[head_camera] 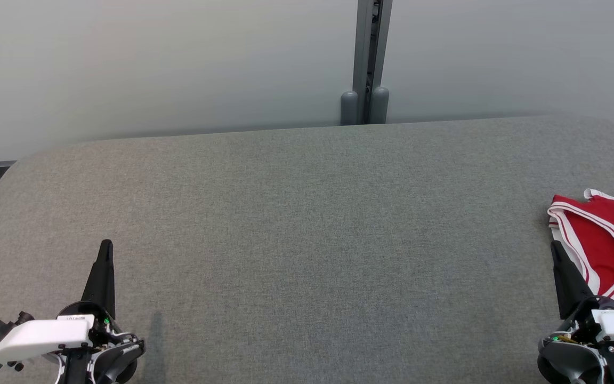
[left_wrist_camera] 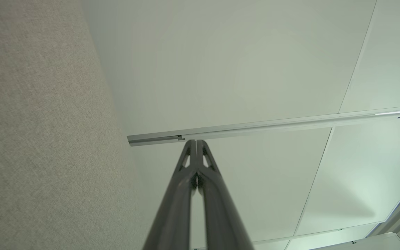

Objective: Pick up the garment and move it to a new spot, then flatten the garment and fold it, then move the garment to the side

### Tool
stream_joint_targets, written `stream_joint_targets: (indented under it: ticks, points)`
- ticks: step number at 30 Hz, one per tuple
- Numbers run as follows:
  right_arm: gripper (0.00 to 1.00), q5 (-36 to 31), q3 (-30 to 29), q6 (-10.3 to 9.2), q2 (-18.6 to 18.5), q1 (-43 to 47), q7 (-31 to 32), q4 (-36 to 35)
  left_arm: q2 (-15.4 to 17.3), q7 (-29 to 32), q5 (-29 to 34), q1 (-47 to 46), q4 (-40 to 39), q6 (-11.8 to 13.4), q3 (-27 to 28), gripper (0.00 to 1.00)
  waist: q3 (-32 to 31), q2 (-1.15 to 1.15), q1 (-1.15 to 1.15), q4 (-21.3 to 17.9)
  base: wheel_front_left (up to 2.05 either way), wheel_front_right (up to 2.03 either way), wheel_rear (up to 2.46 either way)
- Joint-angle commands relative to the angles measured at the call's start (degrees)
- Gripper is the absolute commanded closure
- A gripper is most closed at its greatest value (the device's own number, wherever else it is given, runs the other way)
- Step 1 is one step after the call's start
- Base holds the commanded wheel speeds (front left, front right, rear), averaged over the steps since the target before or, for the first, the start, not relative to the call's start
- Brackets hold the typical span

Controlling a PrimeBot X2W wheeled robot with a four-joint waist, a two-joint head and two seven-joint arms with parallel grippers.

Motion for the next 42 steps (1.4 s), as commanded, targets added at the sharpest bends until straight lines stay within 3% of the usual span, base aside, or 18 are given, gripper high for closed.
stream_joint_targets:
  ticks: [1,42]
  points:
    - [1.0,0.1,-0.1,0.02,-0.5,-0.5,0.2,-0.3,0.3,0.2,-0.1,-0.8,-0.2,-0.2,0.2,1.0,0.0,0.0,0.0,0.0,0.0,0.0,0.0]
    - [1.0,0.1,-0.1,0.02,-0.5,-0.5,0.2,-0.3,0.3,0.2,-0.1,-0.8,-0.2,-0.2,0.2,1.0,0.0,0.0,0.0,0.0,0.0,0.0,0.0]
